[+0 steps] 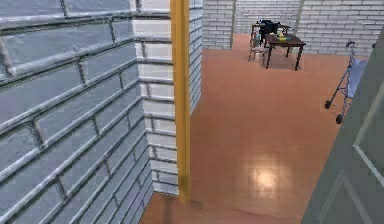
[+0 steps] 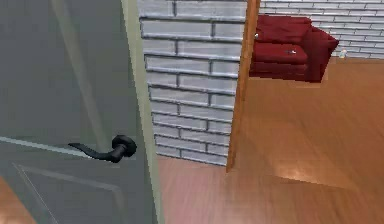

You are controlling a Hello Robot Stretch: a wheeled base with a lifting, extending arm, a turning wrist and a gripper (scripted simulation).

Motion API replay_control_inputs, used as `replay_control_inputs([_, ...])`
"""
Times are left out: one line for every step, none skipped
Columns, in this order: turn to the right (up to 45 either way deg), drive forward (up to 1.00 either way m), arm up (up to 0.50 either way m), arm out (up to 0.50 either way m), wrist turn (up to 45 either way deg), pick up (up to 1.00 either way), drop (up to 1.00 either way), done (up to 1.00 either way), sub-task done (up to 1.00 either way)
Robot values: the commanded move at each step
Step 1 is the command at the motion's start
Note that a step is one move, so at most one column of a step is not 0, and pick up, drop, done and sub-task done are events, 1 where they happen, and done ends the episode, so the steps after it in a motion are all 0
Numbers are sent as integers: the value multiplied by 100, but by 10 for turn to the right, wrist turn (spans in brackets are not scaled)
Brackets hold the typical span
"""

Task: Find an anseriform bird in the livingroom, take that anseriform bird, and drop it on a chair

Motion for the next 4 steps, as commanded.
replay_control_inputs([210, 0, 0, 0, 0, 0, 0, 0, 0])
replay_control_inputs([0, 60, 0, 0, 0, 0, 0, 0, 0])
replay_control_inputs([0, 100, 0, 0, 0, 0, 0, 0, 0])
replay_control_inputs([0, 100, 0, 0, 0, 0, 0, 0, 0])
